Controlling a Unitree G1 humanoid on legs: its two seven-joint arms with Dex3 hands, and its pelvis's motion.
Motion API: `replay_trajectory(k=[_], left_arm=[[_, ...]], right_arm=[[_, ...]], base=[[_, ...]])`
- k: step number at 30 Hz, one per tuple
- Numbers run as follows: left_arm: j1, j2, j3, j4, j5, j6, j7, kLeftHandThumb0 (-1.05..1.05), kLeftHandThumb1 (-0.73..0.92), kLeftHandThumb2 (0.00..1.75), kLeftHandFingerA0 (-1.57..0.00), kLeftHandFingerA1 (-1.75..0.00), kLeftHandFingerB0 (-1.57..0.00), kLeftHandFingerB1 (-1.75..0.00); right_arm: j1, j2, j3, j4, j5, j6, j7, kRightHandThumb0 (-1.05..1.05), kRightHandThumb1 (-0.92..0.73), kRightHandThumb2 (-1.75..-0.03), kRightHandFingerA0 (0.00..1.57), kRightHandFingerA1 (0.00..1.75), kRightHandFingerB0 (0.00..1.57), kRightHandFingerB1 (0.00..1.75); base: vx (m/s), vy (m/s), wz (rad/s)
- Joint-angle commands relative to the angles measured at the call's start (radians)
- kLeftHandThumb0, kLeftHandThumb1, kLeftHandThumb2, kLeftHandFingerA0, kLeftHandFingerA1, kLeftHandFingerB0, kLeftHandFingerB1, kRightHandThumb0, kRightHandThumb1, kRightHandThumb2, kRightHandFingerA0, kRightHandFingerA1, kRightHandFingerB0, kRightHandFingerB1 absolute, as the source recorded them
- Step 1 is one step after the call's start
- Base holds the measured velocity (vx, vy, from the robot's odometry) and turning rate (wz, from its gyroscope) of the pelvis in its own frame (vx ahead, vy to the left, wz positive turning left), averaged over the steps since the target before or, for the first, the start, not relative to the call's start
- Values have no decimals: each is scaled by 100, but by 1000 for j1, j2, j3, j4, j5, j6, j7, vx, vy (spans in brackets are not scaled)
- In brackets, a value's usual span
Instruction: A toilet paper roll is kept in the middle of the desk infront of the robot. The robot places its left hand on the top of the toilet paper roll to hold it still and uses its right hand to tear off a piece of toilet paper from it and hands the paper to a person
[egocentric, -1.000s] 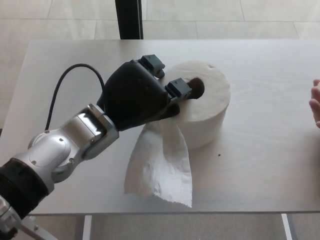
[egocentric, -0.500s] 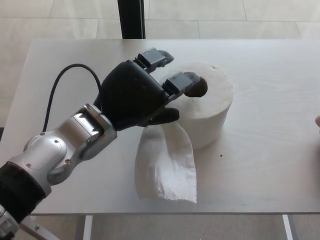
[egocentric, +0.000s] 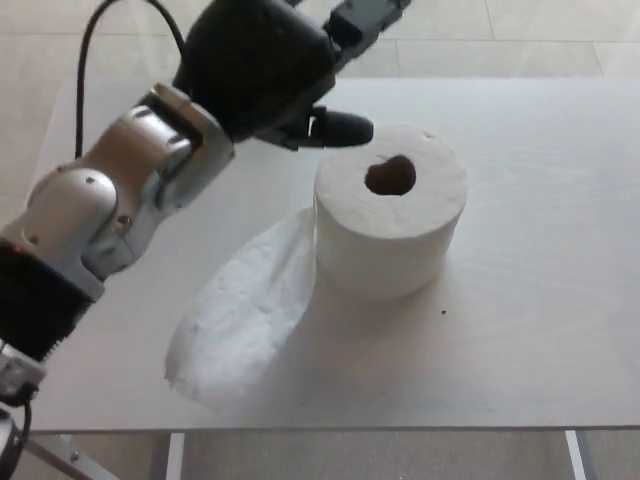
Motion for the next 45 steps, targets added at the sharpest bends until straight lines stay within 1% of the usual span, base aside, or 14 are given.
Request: replay_trajectory(k=[1,2,9,13,14,15,16,17,25,27,28,35,36,45], left_arm=[[-309,0,409,-83,-560,541,-575,-93,92,80,0,0,0,0],[-278,46,453,-152,-585,584,-606,-104,84,120,0,-20,0,-11],[245,236,971,-504,-815,694,-709,-79,68,103,0,-20,-8,-29],[603,178,1259,-555,-846,651,-753,-104,88,119,0,-8,0,0],[694,138,1322,-579,-853,655,-757,-83,91,84,0,-6,0,-16],[863,66,1441,-608,-854,675,-764,-97,77,117,0,-41,0,-33],[994,32,1496,-549,-835,638,-757,-98,92,72,0,-46,0,-50],[1095,11,1522,-470,-847,576,-742,-94,71,115,0,-57,0,-47],[1396,54,1587,280,-905,225,-534,-93,71,109,0,-60,0,-46],[1380,133,1571,547,-913,159,-469,-89,89,69,0,-42,0,-11],[1372,137,1578,568,-918,175,-456,-97,70,110,0,-61,0,-48],[1279,122,1575,548,-888,288,-336,-92,65,101,0,-62,0,-46],[1240,96,1584,479,-884,348,-298,-78,92,68,0,-46,0,0],[1041,23,1605,487,-825,470,-14,-82,92,75,0,-36,0,-3]], right_arm=[[181,-225,-183,-194,-160,-39,22,-105,-60,-101,0,15,2,3],[240,-269,-221,-235,-113,-23,18,-105,-62,-103,0,16,2,3],[592,-296,-567,-269,35,-65,-69,-101,-63,-99,0,10,1,10],[967,-20,-1009,-192,-113,-173,-104,-99,-73,-108,0,14,0,7],[993,15,-1042,-143,-102,-234,-154,-97,-67,-99,0,8,8,16],[1046,84,-1107,-72,-81,-322,-229,-103,-70,-98,0,0,11,18],[1108,155,-1186,-75,-57,-344,-211,-93,-64,-97,0,8,11,19],[1125,188,-1225,-34,-22,-370,-212,-89,-59,-89,0,6,12,27],[1149,282,-1362,408,228,-541,-203,-83,-60,-87,0,9,16,36],[1108,298,-1369,596,311,-672,-195,-76,-57,-89,0,19,17,42],[1089,305,-1372,640,333,-695,-180,-75,-57,-87,0,16,19,42],[882,308,-1390,892,454,-670,-28,-57,-66,-63,4,26,26,31],[812,309,-1415,885,484,-637,-12,-63,-53,-86,3,40,21,45],[523,386,-1692,959,740,-547,52,-55,-56,-84,5,50,14,42]], base=[[0,0,0],[0,0,0],[0,0,0],[0,0,0],[0,0,0],[0,0,0],[0,0,0],[0,0,0],[0,0,0],[0,0,0],[0,0,0],[0,0,0],[0,0,0],[0,0,0]])
